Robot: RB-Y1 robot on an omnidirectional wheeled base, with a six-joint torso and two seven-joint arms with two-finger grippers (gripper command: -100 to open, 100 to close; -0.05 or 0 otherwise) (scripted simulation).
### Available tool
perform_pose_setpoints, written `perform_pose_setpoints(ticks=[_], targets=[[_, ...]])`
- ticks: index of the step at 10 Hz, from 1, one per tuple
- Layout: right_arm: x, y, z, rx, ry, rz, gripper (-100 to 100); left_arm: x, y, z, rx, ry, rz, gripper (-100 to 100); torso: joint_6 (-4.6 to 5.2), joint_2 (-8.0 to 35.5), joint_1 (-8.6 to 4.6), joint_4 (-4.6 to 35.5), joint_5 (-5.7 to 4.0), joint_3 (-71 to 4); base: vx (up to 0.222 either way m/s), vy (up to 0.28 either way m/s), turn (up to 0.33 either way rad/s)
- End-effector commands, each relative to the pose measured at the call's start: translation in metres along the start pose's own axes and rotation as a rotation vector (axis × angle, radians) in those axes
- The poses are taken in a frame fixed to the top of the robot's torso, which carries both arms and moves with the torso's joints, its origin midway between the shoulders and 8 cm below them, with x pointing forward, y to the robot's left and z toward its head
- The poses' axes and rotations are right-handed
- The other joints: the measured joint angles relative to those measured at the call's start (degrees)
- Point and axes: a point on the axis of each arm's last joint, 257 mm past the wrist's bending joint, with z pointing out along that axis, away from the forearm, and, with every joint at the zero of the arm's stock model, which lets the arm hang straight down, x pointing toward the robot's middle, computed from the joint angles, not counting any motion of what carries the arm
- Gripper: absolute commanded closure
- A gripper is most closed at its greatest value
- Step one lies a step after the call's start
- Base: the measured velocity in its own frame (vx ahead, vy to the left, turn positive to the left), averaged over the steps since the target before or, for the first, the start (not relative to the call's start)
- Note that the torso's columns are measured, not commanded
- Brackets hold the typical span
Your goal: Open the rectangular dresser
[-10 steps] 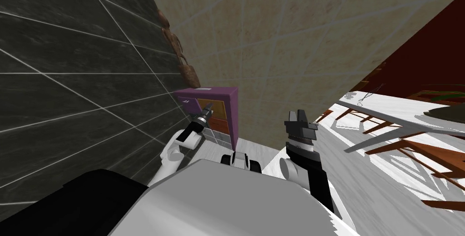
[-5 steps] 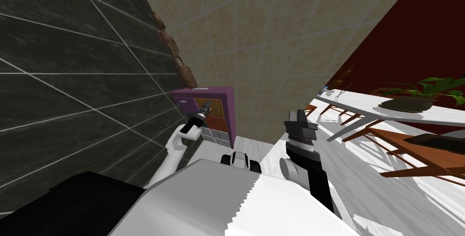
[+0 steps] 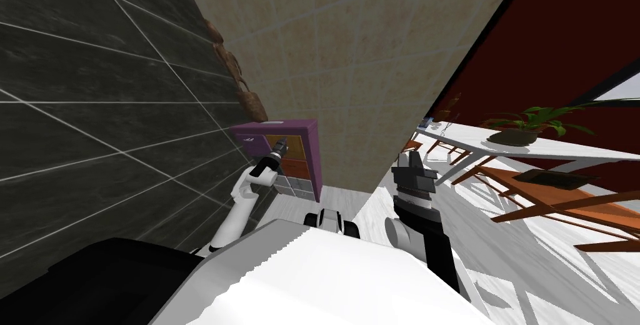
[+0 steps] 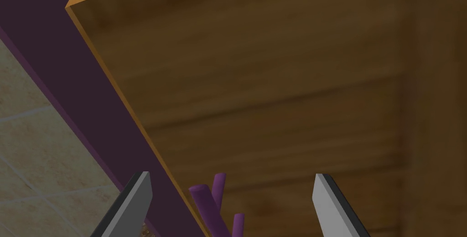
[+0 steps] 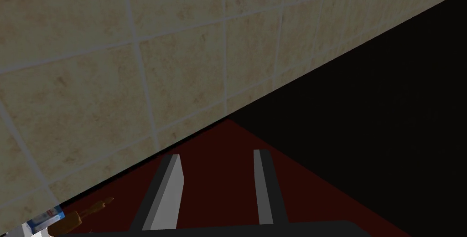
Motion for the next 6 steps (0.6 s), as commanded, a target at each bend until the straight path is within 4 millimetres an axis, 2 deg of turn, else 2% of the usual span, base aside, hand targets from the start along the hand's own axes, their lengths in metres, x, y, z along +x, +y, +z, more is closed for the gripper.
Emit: perform_pose_setpoints(ticks=[1, 2, 3, 4, 5, 6], targets=[[0.000, 0.000, 0.000, 0.000, 0.000, 0.000, 0, 0.024, -0.002, -0.018, 0.010, 0.046, 0.007, 100, -0.04, -0.13, 0.04, -0.03, 0.01, -0.07, 0.128, 0.031, 0.295], [0.000, 0.000, 0.000, 0.000, 0.000, 0.000, 0, 0.036, -0.007, -0.027, 0.023, 0.070, 0.007, 100, -0.10, -0.38, 0.28, -0.41, 0.28, -0.17, 0.139, 0.014, 0.203], [0.000, 0.000, 0.000, 0.000, 0.000, 0.000, 0, 0.036, -0.004, -0.029, 0.016, 0.070, 0.008, 100, 0.08, -0.45, 0.22, -0.37, 0.21, -0.26, 0.099, 0.026, 0.060], [0.000, 0.000, 0.000, 0.000, 0.000, 0.000, 0, 0.048, -0.011, -0.039, 0.030, 0.093, 0.006, 100, 0.11, -0.34, 0.20, -0.46, 0.27, -0.17, 0.083, 0.039, 0.135], [0.000, 0.000, 0.000, 0.000, 0.000, 0.000, 0, 0.047, -0.007, -0.040, 0.022, 0.093, 0.007, 100, 0.03, -0.28, 0.24, -0.49, 0.32, -0.10, 0.061, 0.016, 0.082], [0.000, 0.000, 0.000, 0.000, 0.000, 0.000, 0, 0.059, -0.015, -0.050, 0.038, 0.115, 0.004, 100, 0.03, -0.28, 0.27, -0.51, 0.35, -0.10, 0.069, 0.016, 0.154]])
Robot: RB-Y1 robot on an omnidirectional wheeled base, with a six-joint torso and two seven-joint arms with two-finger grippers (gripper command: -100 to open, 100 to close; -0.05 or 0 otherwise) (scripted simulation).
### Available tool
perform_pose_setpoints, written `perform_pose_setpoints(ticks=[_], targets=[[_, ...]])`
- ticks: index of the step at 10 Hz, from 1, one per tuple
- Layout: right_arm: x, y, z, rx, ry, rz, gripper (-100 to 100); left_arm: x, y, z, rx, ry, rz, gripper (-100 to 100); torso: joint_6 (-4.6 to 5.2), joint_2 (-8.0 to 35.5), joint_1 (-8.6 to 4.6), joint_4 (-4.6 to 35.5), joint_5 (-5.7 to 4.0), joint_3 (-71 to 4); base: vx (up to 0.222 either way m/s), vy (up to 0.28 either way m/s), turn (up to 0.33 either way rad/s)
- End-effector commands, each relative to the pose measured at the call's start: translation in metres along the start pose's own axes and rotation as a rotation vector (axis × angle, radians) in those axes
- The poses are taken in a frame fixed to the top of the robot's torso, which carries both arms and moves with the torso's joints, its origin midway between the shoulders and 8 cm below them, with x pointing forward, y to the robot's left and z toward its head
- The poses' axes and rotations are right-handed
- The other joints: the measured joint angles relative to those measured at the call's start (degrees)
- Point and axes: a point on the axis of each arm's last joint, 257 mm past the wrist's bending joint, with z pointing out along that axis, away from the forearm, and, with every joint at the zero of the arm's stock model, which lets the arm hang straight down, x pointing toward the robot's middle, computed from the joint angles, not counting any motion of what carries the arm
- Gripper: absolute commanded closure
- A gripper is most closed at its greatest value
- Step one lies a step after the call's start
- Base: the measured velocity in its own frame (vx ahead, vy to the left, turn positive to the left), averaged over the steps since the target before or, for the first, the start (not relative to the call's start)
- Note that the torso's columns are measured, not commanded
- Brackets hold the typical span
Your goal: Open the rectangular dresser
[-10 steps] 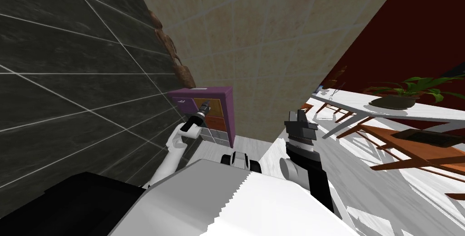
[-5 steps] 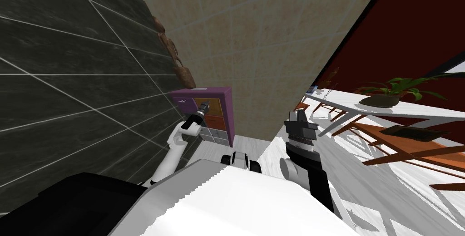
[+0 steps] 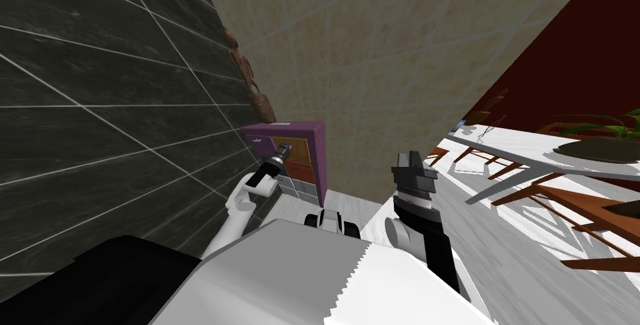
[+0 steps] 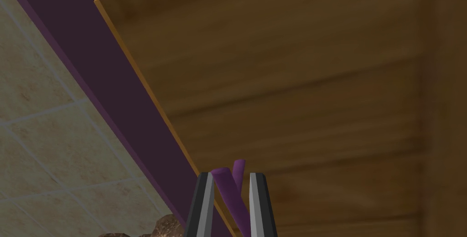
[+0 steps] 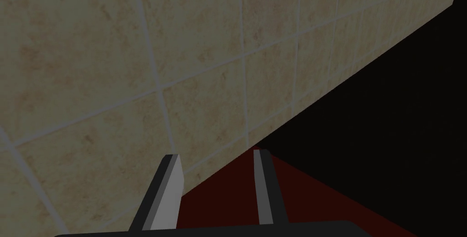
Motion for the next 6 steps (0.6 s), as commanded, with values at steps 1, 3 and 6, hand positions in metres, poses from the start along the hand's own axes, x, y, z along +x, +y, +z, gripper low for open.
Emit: perform_pose_setpoints(ticks=[1, 3, 6], targets=[[0.000, 0.000, 0.000, 0.000, 0.000, 0.000, 0, 0.015, 0.009, -0.014, -0.027, 0.027, -0.005, 100, -0.05, -0.08, 0.04, -0.06, 0.03, -0.03, 0.052, 0.004, 0.077], [0.000, 0.000, 0.000, 0.000, 0.000, 0.000, 0, 0.027, 0.004, -0.024, -0.020, 0.049, -0.010, 100, 0.04, -0.22, -0.06, -0.13, 0.01, -0.10, 0.069, 0.004, 0.122], [0.000, 0.000, 0.000, 0.000, 0.000, 0.000, 0, 0.047, -0.010, -0.043, 0.003, 0.088, -0.022, 100, 0.14, -0.20, -0.21, -0.14, -0.05, -0.08, 0.073, 0.017, 0.127]])
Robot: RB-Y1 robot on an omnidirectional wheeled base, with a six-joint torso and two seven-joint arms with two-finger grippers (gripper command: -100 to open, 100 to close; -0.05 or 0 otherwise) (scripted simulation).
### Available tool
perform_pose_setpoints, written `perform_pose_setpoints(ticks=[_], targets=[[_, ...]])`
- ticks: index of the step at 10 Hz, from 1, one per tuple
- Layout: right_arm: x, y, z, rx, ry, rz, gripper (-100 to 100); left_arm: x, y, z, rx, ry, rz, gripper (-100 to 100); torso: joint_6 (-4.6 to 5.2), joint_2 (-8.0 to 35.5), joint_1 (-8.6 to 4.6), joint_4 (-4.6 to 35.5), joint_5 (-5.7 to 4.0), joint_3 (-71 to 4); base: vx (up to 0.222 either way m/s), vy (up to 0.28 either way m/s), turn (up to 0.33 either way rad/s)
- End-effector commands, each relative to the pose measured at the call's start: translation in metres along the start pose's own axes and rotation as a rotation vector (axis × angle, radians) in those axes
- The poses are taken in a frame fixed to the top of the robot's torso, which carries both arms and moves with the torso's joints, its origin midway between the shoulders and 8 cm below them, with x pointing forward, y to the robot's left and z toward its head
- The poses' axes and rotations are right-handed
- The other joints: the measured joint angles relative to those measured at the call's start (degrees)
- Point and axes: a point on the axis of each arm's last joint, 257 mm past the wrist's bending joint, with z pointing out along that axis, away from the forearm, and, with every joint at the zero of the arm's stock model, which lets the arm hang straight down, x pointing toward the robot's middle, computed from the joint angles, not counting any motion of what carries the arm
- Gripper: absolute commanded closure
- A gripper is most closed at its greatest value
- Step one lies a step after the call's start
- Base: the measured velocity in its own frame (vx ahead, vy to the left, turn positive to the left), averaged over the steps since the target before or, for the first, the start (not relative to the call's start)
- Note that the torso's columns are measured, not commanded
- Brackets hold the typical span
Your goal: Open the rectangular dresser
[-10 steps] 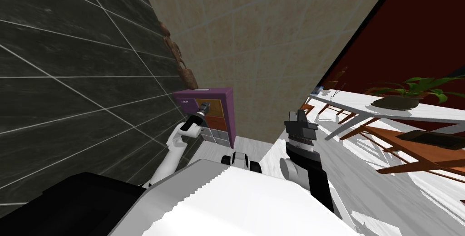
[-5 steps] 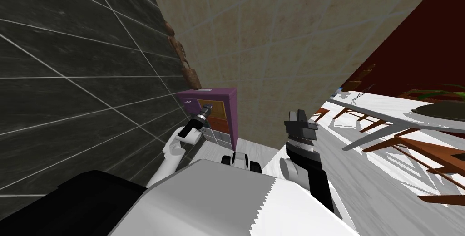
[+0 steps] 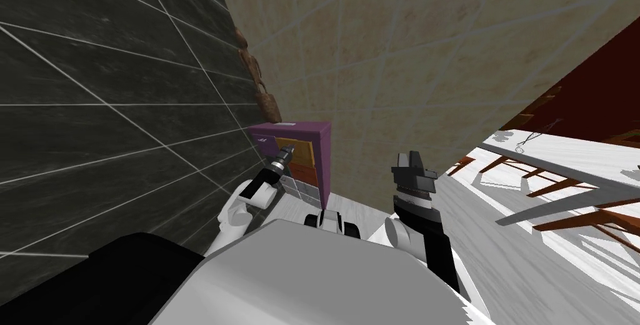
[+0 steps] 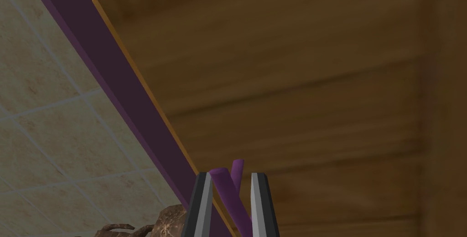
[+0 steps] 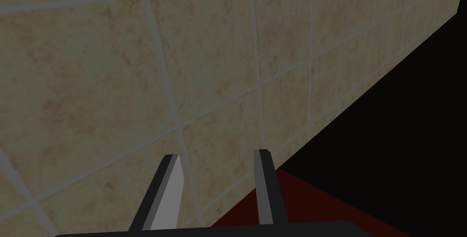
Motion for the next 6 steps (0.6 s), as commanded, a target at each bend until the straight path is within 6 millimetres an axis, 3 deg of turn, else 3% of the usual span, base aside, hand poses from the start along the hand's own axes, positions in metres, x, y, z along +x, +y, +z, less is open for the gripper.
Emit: perform_pose_setpoints(ticks=[1, 4, 6], targets=[[0.000, 0.000, 0.000, 0.000, 0.000, 0.000, 0, 0.014, 0.008, -0.013, -0.028, 0.028, -0.013, 100, -0.06, 0.02, 0.02, 0.02, -0.01, 0.02, 0.063, 0.005, 0.068], [0.000, 0.000, 0.000, 0.000, 0.000, 0.000, 0, 0.033, -0.006, -0.032, -0.011, 0.062, -0.031, 100, -0.06, 0.11, 0.03, 0.07, -0.02, 0.07, 0.069, 0.000, 0.122], [0.000, 0.000, 0.000, 0.000, 0.000, 0.000, 0, 0.025, -0.018, -0.027, 0.009, 0.059, -0.027, 100, -0.06, 0.24, -0.04, 0.26, -0.13, 0.10, -0.026, 0.005, 0.022]])
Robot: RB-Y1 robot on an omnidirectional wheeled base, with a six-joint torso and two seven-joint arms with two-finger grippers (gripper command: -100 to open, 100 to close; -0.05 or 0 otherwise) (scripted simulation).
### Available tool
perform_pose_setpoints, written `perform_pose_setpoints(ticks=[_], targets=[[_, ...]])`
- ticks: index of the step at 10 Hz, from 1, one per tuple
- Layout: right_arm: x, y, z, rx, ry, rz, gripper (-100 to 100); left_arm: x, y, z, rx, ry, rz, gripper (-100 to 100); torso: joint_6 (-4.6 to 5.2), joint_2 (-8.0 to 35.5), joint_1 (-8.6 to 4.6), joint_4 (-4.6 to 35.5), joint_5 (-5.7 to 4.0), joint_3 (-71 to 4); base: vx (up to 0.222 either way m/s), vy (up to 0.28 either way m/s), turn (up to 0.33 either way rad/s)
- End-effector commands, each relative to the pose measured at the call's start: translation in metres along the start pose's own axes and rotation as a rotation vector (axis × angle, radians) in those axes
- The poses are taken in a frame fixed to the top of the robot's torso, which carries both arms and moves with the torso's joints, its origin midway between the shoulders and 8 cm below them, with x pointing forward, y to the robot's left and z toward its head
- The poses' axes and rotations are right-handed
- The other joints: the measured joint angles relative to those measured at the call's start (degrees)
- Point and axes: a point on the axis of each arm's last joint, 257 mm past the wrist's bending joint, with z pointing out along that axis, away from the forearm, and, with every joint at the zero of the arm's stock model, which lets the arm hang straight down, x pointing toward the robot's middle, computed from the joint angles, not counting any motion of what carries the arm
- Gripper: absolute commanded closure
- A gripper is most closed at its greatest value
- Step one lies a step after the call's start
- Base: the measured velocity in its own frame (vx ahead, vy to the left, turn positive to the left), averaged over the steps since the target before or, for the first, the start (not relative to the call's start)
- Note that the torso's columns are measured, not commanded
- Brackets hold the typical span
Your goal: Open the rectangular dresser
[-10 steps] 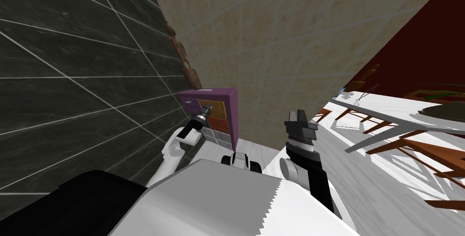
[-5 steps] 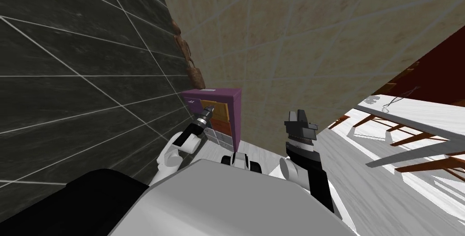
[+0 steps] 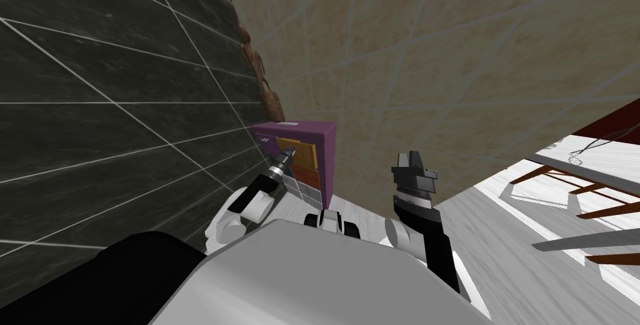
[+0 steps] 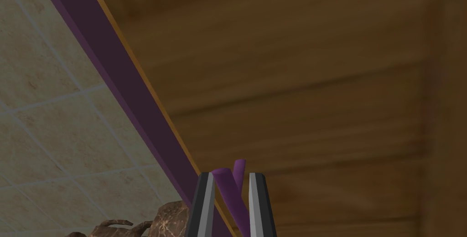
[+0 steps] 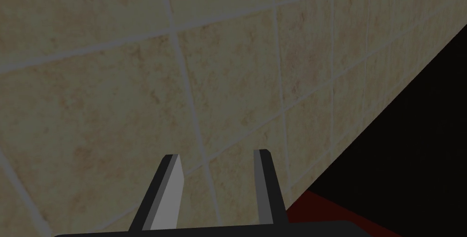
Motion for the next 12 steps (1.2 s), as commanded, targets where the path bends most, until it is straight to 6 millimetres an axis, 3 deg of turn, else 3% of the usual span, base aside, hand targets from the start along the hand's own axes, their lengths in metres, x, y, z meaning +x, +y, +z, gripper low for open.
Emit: perform_pose_setpoints(ticks=[1, 8, 9, 12], targets=[[0.000, 0.000, 0.000, 0.000, 0.000, 0.000, 0, 0.000, 0.003, 0.001, -0.024, 0.013, -0.006, 100, -0.06, 0.41, 0.06, 0.15, 0.00, 0.24, -0.132, 0.033, 0.011], [0.000, 0.000, 0.000, 0.000, 0.000, 0.000, 0, 0.002, 0.004, 0.003, -0.039, 0.033, -0.012, 100, -0.08, 0.40, 0.07, 0.16, 0.01, 0.27, -0.149, 0.036, 0.016], [0.000, 0.000, 0.000, 0.000, 0.000, 0.000, 0, -0.011, -0.007, 0.009, -0.025, 0.026, -0.006, -100, -0.09, 0.31, 0.09, 0.12, 0.02, 0.22, -0.118, 0.008, -0.040], [0.000, 0.000, 0.000, 0.000, 0.000, 0.000, 0, -0.027, -0.017, 0.017, -0.030, 0.020, -0.003, -100, -0.05, -0.08, -0.29, 0.31, -0.27, -0.16, -0.005, -0.040, -0.030]])
